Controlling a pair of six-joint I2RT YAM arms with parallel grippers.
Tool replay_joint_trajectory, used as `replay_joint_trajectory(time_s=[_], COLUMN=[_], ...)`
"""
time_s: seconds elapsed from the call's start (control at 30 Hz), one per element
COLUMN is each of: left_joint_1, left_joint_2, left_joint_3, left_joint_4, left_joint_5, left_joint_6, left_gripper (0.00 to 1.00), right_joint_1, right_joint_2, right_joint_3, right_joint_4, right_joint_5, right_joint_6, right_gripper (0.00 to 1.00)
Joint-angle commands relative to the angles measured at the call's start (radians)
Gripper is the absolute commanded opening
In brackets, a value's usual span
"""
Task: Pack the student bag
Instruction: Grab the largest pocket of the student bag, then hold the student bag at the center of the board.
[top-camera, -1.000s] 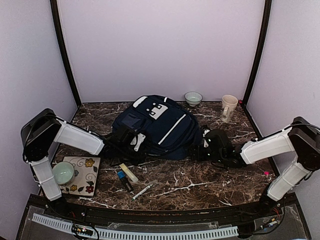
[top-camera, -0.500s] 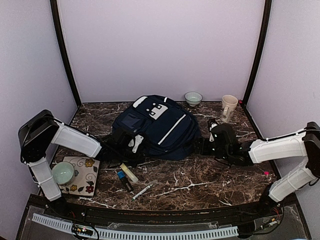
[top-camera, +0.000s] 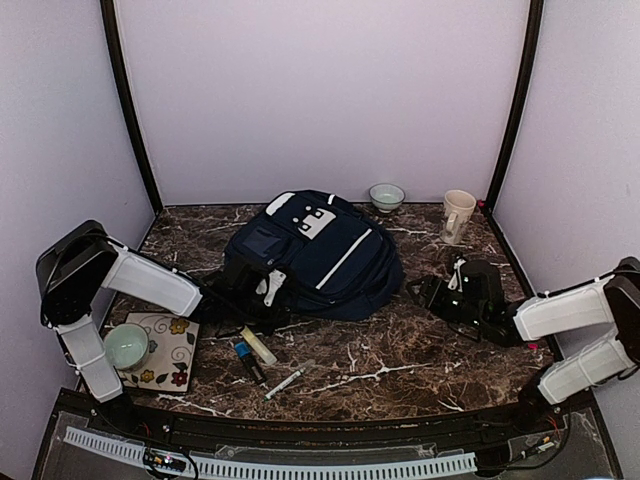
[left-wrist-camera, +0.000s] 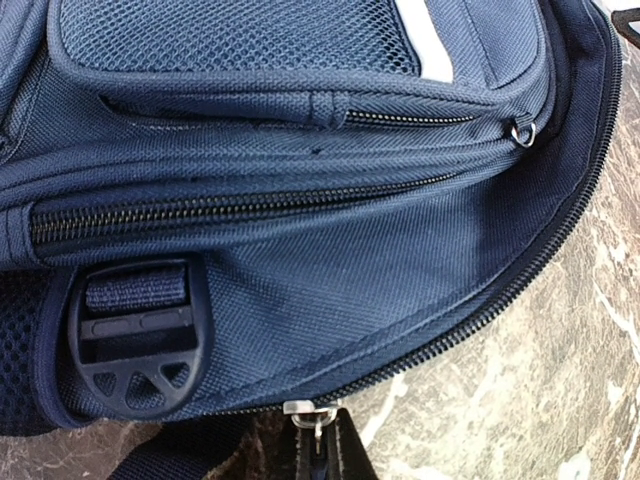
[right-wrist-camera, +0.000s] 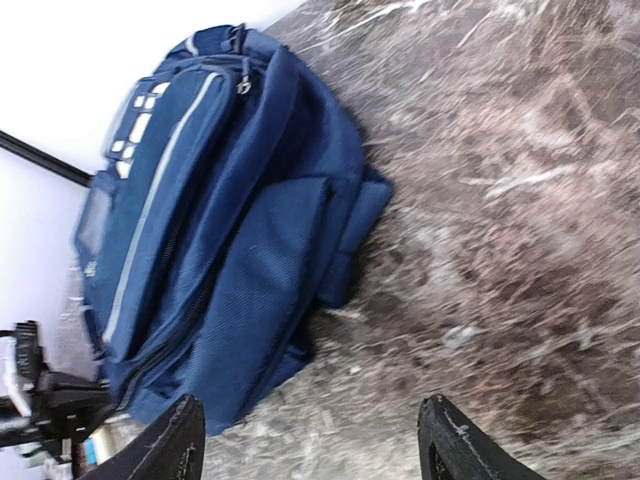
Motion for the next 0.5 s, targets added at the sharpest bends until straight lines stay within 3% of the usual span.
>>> replay_joint_trajectory(time_s=[0.0,0.33,0.47], left_joint_1=[-0.01,-0.013,-0.016], left_joint_2=[-0.047,-0.057,-0.065], left_joint_3=[-0.028,-0.039,-0.044], left_joint_4=[-0.018,-0.016,-0.02], left_joint_5=[0.039,0.043,0.041], left_joint_6=[-0.003,-0.007,-0.009], left_gripper=[0.0,0.0,0.0], right_joint_1=[-0.014,-0.014,-0.016], right_joint_2=[0.042,0.367,0.461], right_joint_3=[-0.029,-0.004,0.032], right_joint_4=[0.24,0.607,0.66], right_joint_5=[-0.178,-0.375,-0.402], right_joint_6=[0.102,0.219,0.224], right_gripper=[0.72,0.62,0.59])
